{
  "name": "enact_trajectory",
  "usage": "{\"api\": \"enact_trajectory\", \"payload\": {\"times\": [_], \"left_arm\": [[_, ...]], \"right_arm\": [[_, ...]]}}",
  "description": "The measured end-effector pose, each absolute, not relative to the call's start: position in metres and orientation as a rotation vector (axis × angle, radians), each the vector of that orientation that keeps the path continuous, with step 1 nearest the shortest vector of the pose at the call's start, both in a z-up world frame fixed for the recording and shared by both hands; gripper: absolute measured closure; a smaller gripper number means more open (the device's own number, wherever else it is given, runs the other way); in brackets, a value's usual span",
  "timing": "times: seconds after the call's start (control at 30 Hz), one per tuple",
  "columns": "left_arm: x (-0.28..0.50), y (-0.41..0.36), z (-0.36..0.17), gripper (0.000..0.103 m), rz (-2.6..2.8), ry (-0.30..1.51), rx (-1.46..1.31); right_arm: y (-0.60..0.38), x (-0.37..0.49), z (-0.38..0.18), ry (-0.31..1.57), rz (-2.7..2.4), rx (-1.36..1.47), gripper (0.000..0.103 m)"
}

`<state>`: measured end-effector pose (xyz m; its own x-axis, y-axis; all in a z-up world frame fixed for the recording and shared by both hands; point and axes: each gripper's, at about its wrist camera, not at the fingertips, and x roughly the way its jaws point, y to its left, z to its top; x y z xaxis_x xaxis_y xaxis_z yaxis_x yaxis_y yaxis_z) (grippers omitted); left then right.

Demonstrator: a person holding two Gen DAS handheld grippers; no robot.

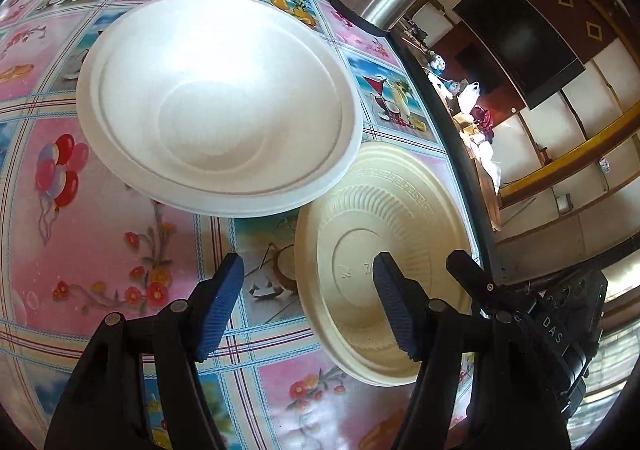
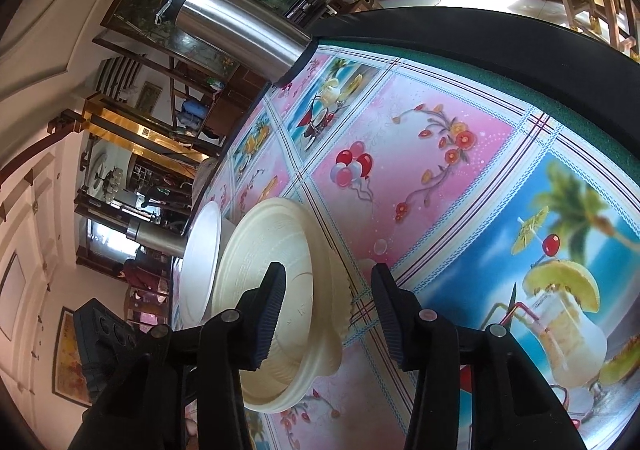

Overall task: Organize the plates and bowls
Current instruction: 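Close both grippers on the rim of the cream ribbed plate, then lift and carry the cream ribbed plate with both grippers to the stack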

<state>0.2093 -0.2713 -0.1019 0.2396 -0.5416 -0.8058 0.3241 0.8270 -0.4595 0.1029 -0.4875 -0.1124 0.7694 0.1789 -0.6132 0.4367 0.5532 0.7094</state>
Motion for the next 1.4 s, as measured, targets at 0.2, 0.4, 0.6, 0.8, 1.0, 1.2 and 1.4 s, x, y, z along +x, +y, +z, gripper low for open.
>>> {"api": "enact_trajectory", "payload": {"times": [0.2, 0.4, 0.6, 0.8, 1.0, 1.2, 1.4], "left_arm": [[0.211, -0.263, -0.107, 0.073, -0.587, 1.203, -0.22], [0.21, -0.26, -0.106, 0.083, -0.607, 1.21, -0.246], [0.207, -0.259, -0.102, 0.087, -0.625, 1.236, -0.24], [0.208, -0.249, -0.103, 0.087, -0.65, 1.3, -0.29], [0.207, -0.236, -0.096, 0.073, -0.628, 1.303, -0.292], [0.205, -0.232, -0.089, 0.064, -0.638, 1.276, -0.323], [0.202, -0.231, -0.079, 0.079, -0.599, 1.189, -0.289]], "right_arm": [[-0.484, 0.107, -0.117, 0.727, -0.181, 0.965, 0.077], [-0.475, 0.109, -0.111, 0.72, -0.175, 0.893, 0.084], [-0.475, 0.112, -0.113, 0.724, -0.148, 0.892, 0.084], [-0.478, 0.111, -0.115, 0.729, -0.144, 0.909, 0.083], [-0.472, 0.113, -0.112, 0.731, -0.146, 0.877, 0.082], [-0.469, 0.114, -0.11, 0.736, -0.133, 0.854, 0.08], [-0.47, 0.115, -0.111, 0.742, -0.127, 0.866, 0.08]]}}
